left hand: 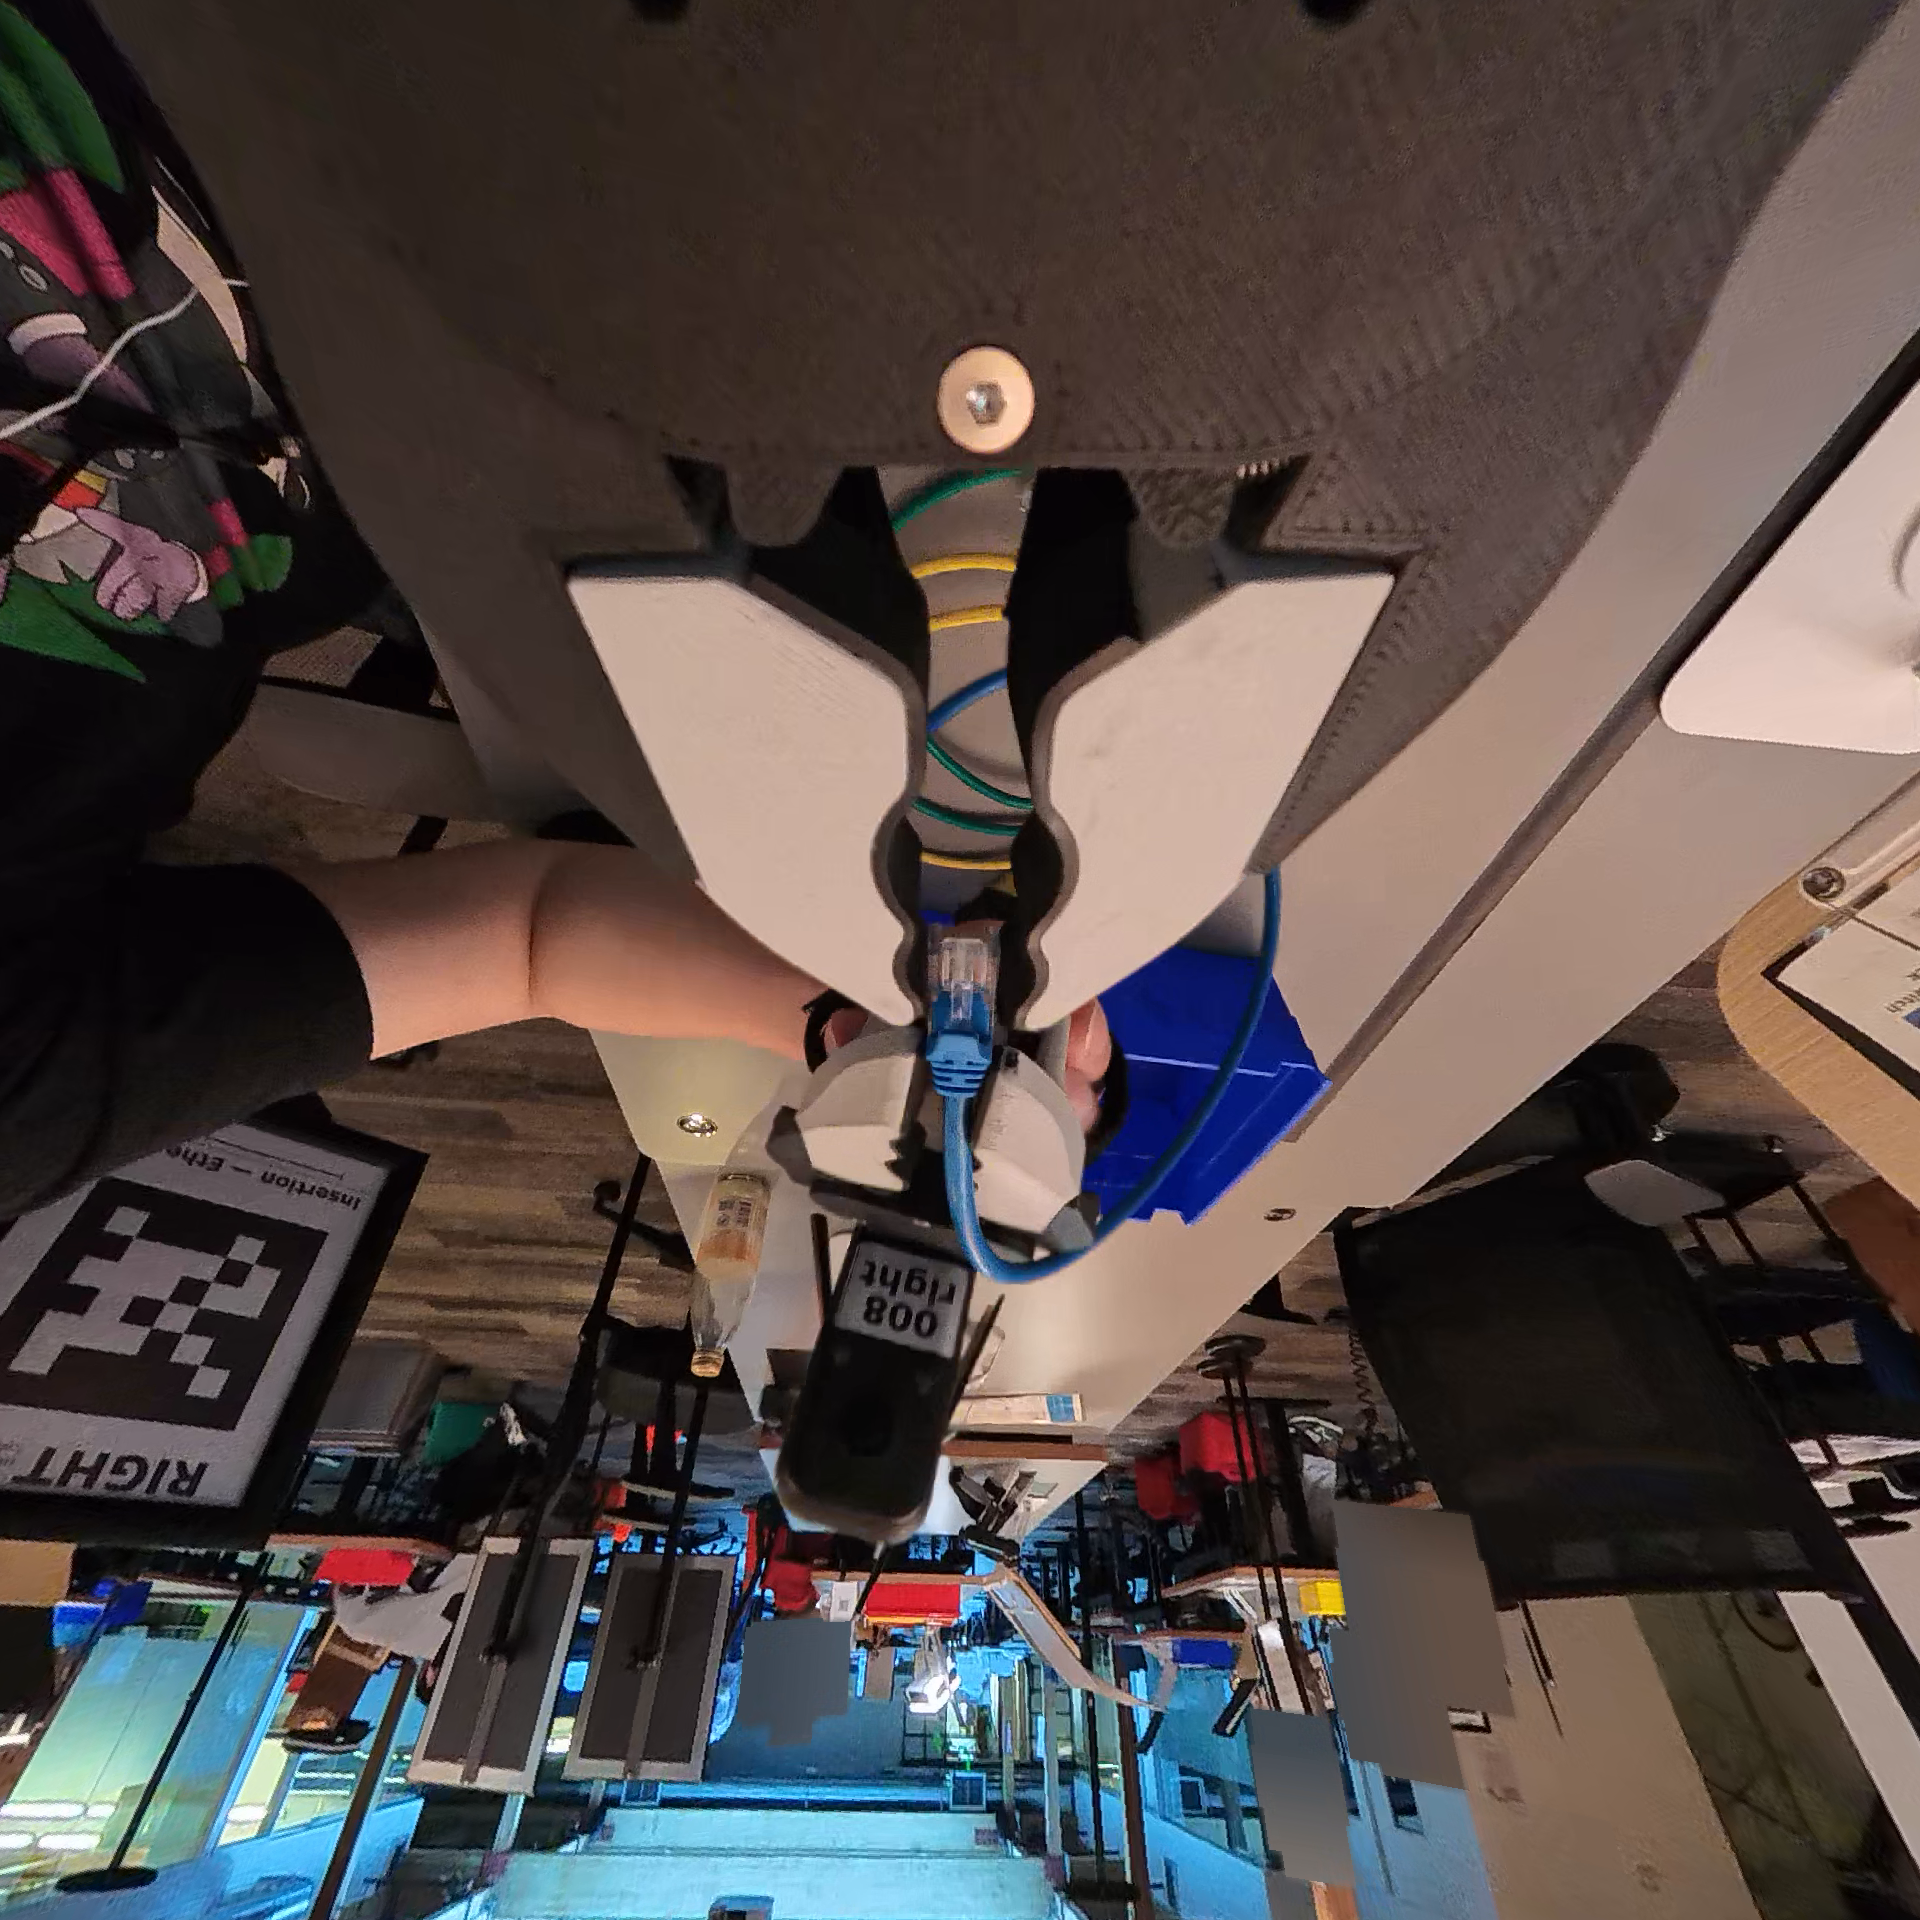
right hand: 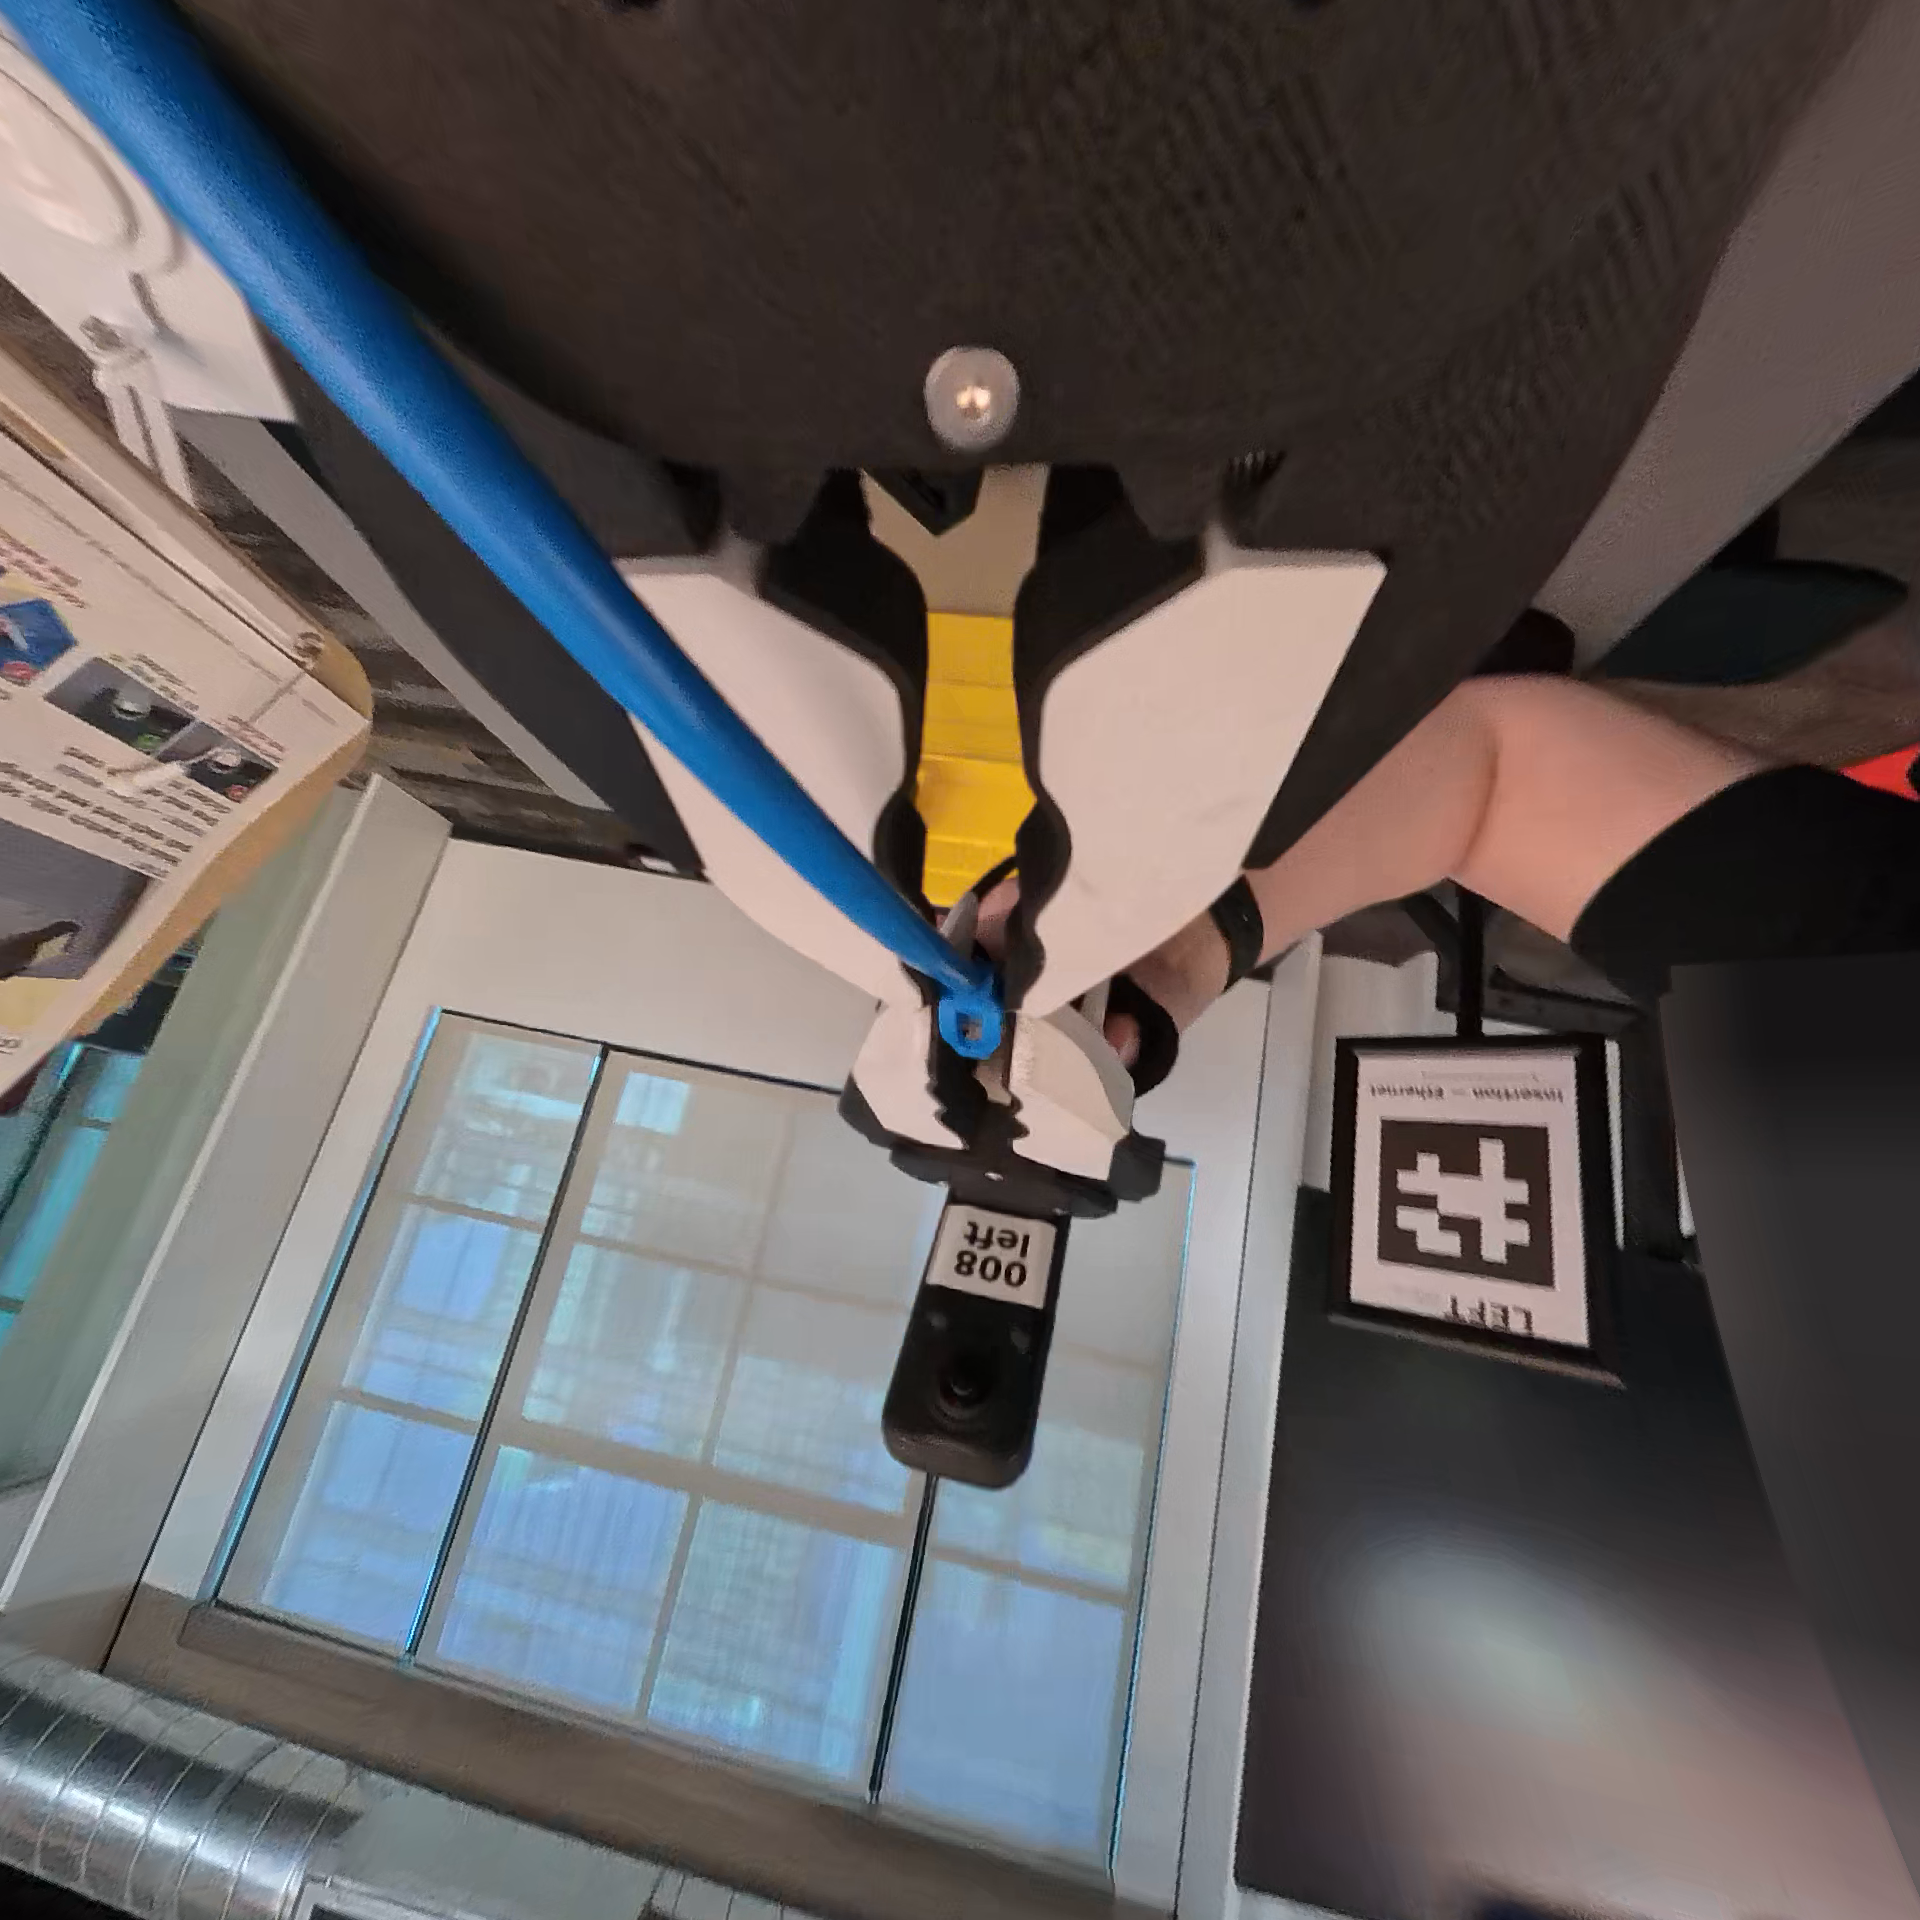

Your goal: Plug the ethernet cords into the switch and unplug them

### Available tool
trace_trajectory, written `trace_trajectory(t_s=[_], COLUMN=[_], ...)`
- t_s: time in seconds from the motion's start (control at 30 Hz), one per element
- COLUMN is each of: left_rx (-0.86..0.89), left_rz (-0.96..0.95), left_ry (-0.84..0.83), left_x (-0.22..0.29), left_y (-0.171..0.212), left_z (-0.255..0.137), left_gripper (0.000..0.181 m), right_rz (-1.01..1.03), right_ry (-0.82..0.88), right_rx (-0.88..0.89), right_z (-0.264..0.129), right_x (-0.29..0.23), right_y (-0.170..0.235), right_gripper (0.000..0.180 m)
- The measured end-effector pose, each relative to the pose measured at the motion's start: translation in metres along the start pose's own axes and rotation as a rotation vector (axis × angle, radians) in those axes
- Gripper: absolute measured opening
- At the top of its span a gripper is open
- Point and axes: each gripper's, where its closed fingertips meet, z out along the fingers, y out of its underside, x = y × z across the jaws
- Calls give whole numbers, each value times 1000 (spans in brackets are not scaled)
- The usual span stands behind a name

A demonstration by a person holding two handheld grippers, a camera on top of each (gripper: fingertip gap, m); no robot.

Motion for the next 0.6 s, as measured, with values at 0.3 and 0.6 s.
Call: trace_trajectory(t_s=[0.3, 0.6], left_rx=[-18, -128], left_rz=[-34, -39], left_ry=[-17, -206], left_x=[-8, -49], left_y=[8, 33], left_z=[0, -22], left_gripper=[15, 40], right_rz=[-183, -414], right_ry=[71, 250], right_rx=[-148, -167], right_z=[-2, -24], right_x=[2, 21], right_y=[4, -17], right_gripper=[13, 12])
